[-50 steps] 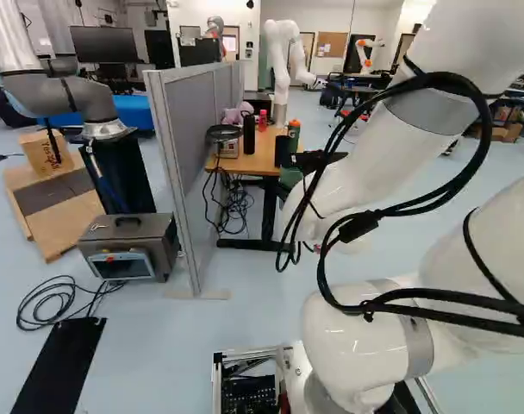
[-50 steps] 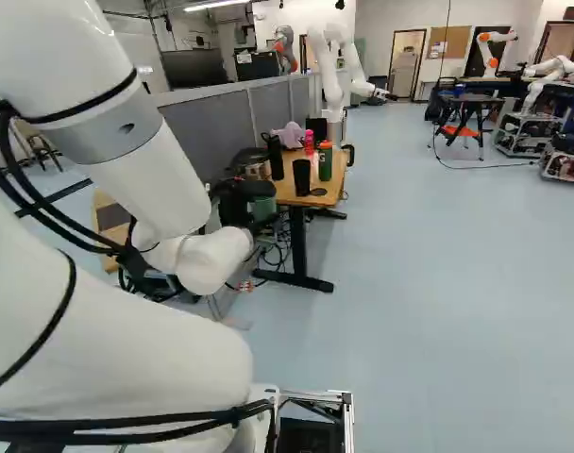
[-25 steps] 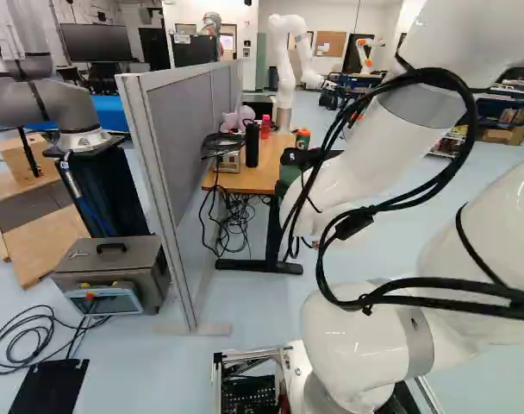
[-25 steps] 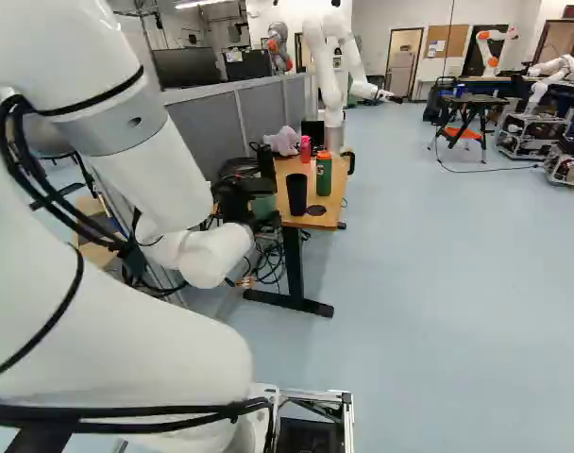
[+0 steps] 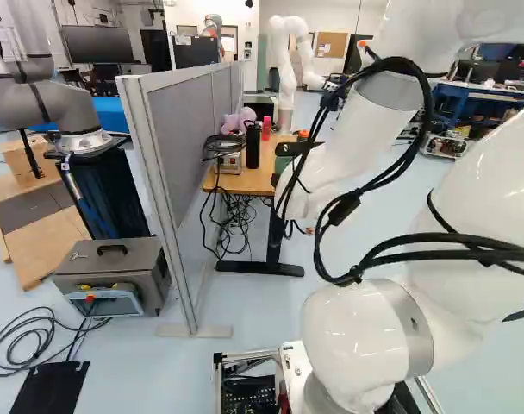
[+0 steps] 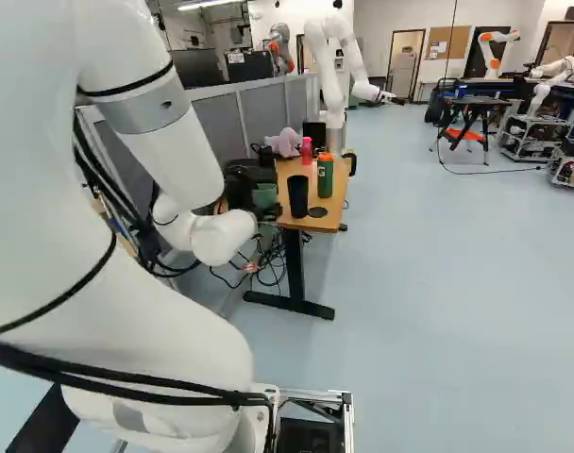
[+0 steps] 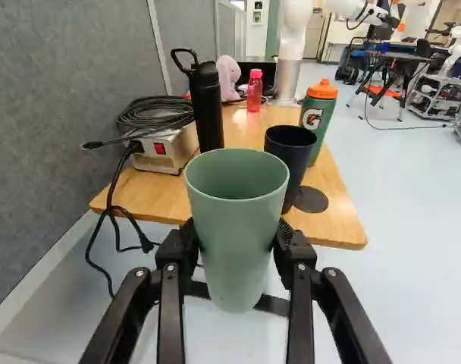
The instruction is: Place the green cup on the table
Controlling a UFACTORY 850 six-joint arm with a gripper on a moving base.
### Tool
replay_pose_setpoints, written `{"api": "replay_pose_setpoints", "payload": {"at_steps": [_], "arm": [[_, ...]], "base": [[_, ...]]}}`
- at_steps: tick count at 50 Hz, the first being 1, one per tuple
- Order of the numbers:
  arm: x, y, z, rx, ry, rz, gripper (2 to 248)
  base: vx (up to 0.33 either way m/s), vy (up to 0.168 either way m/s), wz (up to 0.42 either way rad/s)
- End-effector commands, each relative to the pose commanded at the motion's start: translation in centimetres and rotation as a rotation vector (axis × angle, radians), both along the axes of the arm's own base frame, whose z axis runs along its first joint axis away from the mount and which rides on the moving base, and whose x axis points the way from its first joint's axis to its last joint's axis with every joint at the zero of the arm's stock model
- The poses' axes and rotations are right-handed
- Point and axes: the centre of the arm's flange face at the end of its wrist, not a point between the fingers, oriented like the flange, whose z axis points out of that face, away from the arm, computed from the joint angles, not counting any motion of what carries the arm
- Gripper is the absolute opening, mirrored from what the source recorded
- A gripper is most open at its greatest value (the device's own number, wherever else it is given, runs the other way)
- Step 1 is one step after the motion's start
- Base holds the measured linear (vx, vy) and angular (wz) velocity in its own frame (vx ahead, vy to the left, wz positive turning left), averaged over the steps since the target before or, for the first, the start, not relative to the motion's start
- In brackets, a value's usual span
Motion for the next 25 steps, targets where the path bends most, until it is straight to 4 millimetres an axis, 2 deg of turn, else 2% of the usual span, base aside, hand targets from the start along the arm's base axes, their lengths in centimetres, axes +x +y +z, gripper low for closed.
{"api": "replay_pose_setpoints", "payload": {"at_steps": [25], "arm": [[5.4, 0.5, 0.8, 0.002, -0.08, 0.012, 120]], "base": [[0.0, 0.0, 0.0]]}}
